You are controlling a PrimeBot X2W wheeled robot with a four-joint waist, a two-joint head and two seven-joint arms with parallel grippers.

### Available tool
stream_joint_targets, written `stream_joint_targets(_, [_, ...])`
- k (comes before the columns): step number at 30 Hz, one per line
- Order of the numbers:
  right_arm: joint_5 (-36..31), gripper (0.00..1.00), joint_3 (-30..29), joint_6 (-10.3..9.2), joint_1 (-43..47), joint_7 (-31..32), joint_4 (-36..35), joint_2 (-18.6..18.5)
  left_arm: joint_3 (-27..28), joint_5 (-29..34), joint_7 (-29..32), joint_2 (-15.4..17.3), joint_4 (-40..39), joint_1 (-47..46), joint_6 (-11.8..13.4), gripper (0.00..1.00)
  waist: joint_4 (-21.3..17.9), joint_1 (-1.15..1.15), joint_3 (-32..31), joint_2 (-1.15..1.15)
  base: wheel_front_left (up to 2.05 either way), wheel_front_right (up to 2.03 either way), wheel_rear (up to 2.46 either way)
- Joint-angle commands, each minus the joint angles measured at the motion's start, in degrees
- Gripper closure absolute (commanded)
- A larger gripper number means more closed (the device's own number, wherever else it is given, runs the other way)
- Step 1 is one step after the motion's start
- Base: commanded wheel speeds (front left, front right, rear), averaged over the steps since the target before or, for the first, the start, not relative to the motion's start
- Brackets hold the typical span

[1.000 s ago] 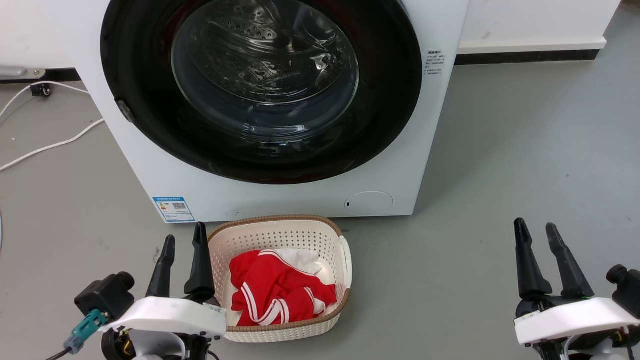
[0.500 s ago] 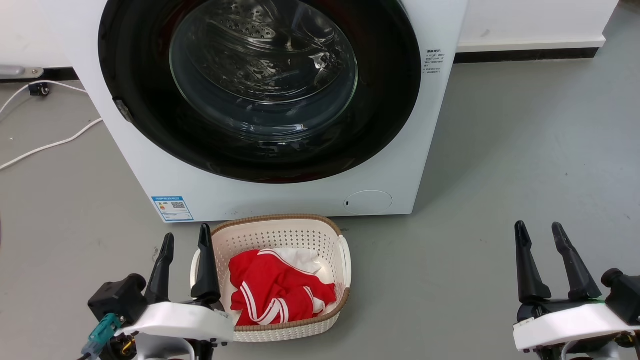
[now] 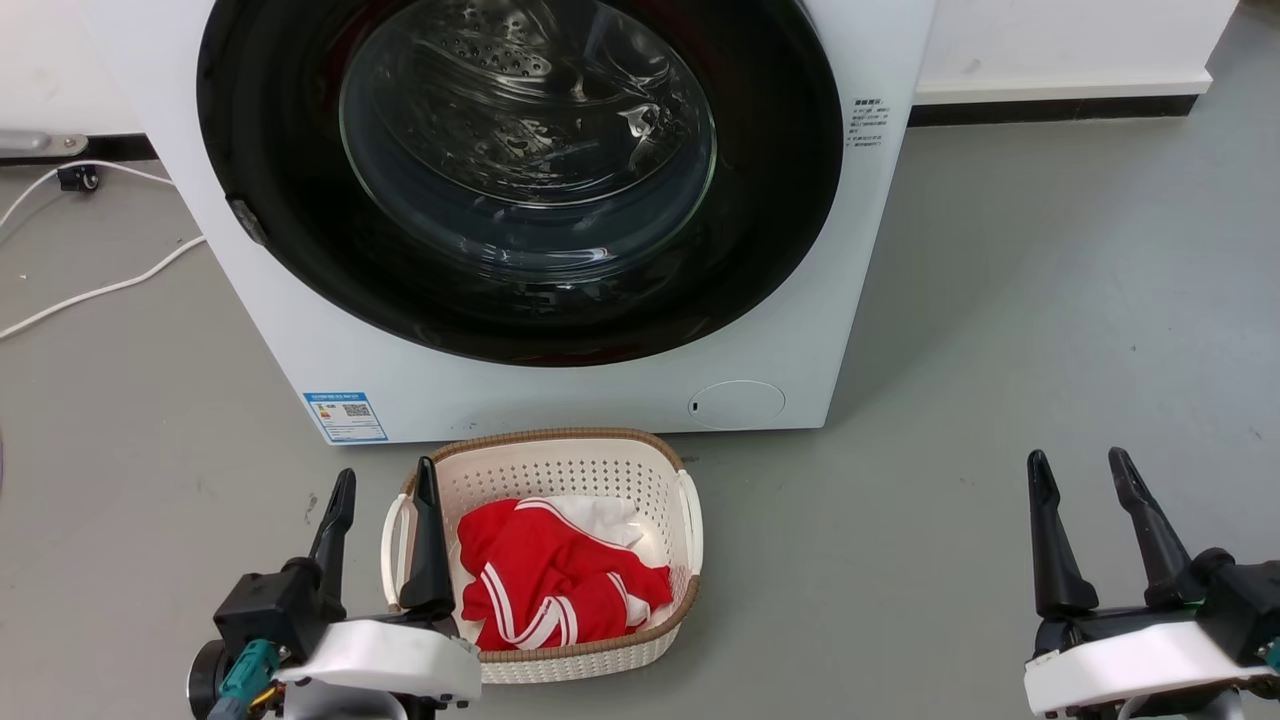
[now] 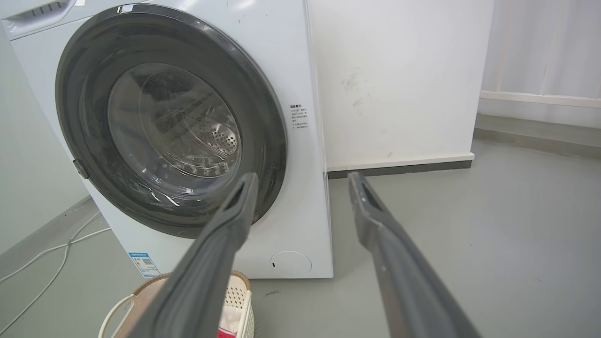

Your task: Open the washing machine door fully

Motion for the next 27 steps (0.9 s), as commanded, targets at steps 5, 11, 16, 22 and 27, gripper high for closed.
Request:
stream_joint_targets(5, [-3.65, 0.00, 0.14, -0.01, 0.62, -1.10, -0.88, -0.19, -0.21, 3.67, -1.11, 0.33, -0.41, 0.22, 0.57, 0.00, -0.05, 0.00, 0.18, 0.00, 0.00, 0.00, 0.00])
stream_joint_targets(11, [-5.83, 0.00, 0.28, -0.01, 1.13, -1.68, -1.08, -0.18, -0.44, 6.13, -1.71, 0.34, -0.37, 0.66, 0.67, 0.00, -0.07, 0.00, 0.24, 0.00, 0.00, 0.00, 0.00])
stream_joint_targets(16, [-7.97, 0.00, 0.54, -0.01, 1.67, -2.21, -1.29, -0.18, -0.75, 8.40, -2.29, 0.30, -0.59, 1.18, 0.91, 0.00, 0.02, 0.00, 0.19, 0.00, 0.00, 0.00, 0.00])
stream_joint_targets(22, [-10.01, 0.00, 0.77, -0.02, 2.30, -2.90, -1.52, -0.17, -1.13, 10.91, -2.92, 0.22, -0.77, 1.51, 1.07, 0.00, 0.04, 0.00, 0.07, 0.00, 0.00, 0.00, 0.00])
stream_joint_targets(27, [-11.61, 0.00, 0.72, -0.02, 2.60, -3.42, -1.48, -0.17, -1.43, 12.98, -3.43, 0.15, -0.95, 1.61, 1.17, 0.00, 0.14, 0.00, 0.25, 0.00, 0.00, 0.00, 0.00])
